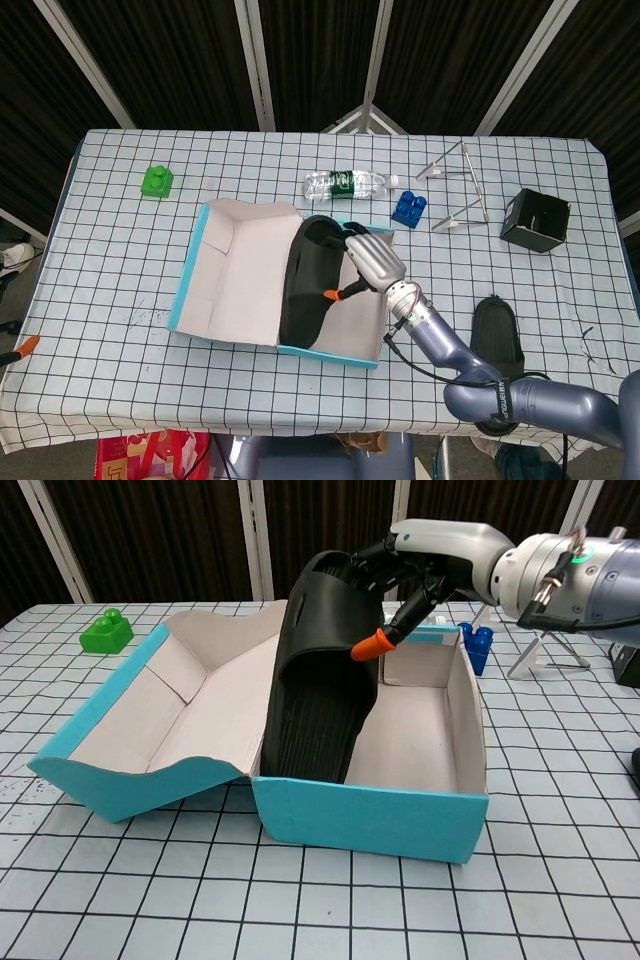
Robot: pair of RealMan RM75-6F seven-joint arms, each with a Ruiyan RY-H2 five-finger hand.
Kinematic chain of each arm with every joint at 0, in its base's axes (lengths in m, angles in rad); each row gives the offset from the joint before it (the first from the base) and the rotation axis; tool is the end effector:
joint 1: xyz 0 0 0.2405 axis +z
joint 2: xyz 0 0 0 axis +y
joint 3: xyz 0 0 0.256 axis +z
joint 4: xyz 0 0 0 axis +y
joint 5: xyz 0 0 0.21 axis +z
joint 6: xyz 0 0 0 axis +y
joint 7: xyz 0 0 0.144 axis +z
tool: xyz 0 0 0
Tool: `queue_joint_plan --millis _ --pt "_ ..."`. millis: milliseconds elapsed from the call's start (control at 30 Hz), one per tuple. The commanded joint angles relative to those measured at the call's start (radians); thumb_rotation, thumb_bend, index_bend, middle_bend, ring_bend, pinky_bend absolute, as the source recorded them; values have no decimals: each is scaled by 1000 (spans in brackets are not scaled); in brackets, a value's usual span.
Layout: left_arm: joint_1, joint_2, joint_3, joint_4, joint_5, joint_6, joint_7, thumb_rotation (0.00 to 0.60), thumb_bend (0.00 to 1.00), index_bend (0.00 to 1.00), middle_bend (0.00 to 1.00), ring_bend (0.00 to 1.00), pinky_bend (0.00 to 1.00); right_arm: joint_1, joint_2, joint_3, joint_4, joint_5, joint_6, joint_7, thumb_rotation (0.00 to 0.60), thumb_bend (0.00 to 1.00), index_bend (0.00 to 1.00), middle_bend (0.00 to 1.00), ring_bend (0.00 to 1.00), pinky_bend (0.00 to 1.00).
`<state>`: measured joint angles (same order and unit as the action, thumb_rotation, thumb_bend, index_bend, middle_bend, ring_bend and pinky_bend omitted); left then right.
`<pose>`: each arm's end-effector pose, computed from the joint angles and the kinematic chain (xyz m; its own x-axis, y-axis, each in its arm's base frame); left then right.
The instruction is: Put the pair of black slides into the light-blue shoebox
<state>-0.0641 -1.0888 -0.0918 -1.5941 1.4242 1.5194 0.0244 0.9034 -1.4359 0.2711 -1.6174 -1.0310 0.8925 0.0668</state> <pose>-0.3244 0.1828 0.1859 0.4540 -0.0666 0.8885 0.8897 0.0875 -0.4481 -0.0694 -0.3688 0.0173 0.0385 -0.4055 0.9133 -0.9254 -0.3594 -0.1205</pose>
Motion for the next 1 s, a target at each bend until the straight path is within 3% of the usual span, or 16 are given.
queue_joint_plan --millis 33,133,200,667,1000 --pt "-1 -1 0 0 1 -2 2 600 86 148 48 0 38 0 -7 -2 11 -2 -12 3 600 602 605 499 308 185" --pt "-1 -2 0 -1 2 0 5 600 87 148 48 0 39 -2 -10 -1 15 -5 -20 8 600 603 605 498 337 315" --pt "-1 -3 1 -1 3 1 7 600 87 148 48 0 38 -2 -10 -1 18 -5 -26 7 600 602 605 498 375 348" --pt "0 -4 2 -5 5 4 14 600 86 149 48 0 39 12 -37 -7 46 8 -83 -8 600 602 605 498 512 367" --pt "-1 -4 0 -1 0 0 13 600 87 149 48 0 39 28 -86 -7 104 17 -122 -1 600 604 605 498 534 372"
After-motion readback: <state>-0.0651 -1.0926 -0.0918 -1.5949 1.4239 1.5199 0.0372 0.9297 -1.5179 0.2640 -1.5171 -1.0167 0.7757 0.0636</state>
